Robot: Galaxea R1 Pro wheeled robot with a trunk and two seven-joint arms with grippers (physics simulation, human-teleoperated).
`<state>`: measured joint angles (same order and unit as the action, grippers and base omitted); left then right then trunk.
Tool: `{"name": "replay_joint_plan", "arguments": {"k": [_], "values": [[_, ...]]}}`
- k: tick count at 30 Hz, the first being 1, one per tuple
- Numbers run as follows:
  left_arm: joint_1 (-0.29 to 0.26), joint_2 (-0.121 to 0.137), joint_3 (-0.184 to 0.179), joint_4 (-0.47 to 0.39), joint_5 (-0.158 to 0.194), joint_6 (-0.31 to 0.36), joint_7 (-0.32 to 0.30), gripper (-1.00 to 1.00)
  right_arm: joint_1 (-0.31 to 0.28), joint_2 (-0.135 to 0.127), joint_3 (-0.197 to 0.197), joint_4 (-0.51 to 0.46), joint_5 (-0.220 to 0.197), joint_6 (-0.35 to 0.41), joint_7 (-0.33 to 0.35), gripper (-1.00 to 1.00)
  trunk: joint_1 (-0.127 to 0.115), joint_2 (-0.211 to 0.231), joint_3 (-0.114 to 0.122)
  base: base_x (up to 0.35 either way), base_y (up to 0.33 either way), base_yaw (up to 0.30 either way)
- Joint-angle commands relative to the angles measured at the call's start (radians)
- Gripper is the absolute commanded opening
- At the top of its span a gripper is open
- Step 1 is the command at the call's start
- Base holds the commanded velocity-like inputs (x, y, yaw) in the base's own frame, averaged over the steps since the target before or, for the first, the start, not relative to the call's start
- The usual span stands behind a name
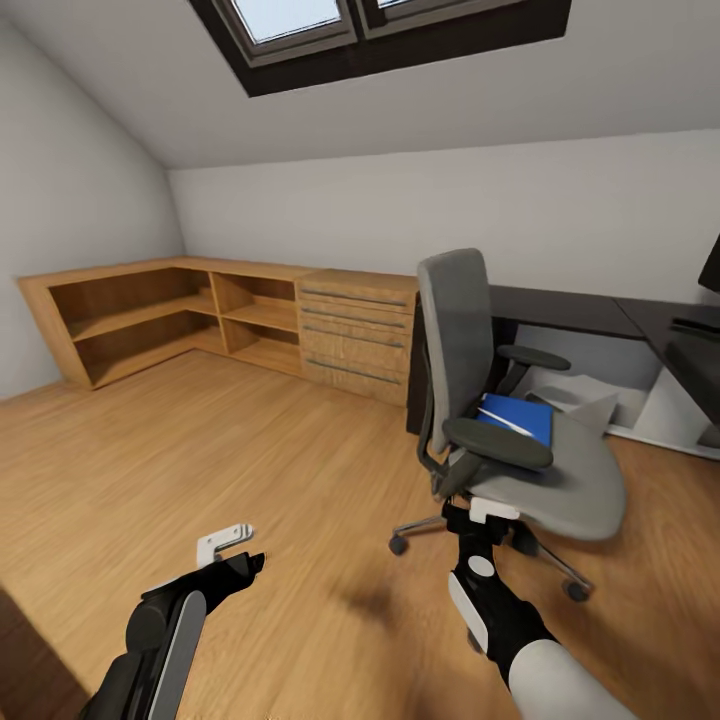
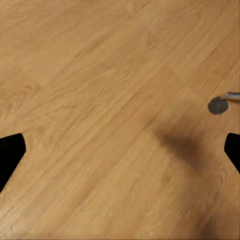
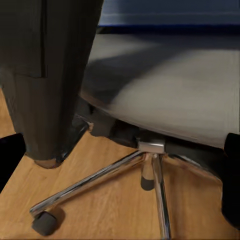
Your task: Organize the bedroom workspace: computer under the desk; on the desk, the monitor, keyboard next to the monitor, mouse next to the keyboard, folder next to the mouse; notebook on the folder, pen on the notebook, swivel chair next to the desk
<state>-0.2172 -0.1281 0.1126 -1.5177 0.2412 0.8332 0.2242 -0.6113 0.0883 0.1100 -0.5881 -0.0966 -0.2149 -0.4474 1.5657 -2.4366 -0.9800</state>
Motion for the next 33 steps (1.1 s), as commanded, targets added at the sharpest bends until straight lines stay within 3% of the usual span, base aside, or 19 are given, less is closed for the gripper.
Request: {"name": "replay_joint_plan", "arguments": {"k": [1,17,24,33], "values": [[-0.001,-0.001,0.001,-0.001,0.01,0.004,0.008,1.0,-0.001,-0.001,0.006,0.001,-0.01,-0.006,-0.005,1.0,0.0,0.0,-0.001,0.0,0.0,0.278],[-0.001,-0.001,0.001,-0.001,0.009,0.0,0.007,1.0,-0.001,-0.001,0.006,-0.001,-0.009,-0.006,-0.005,1.0,0.0,0.0,-0.009,0.013,0.004,0.261],[-0.001,-0.001,0.0,0.006,0.009,0.0,0.006,1.0,-0.001,-0.001,0.006,-0.002,-0.009,-0.006,-0.004,1.0,0.0,0.0,-0.01,0.237,0.044,0.048],[-0.001,-0.001,-0.002,0.021,0.008,0.0,0.006,1.0,-0.001,-0.001,0.005,-0.002,-0.008,-0.006,-0.004,1.0,0.0,0.0,-0.01,0.023,0.002,0.001]]}}
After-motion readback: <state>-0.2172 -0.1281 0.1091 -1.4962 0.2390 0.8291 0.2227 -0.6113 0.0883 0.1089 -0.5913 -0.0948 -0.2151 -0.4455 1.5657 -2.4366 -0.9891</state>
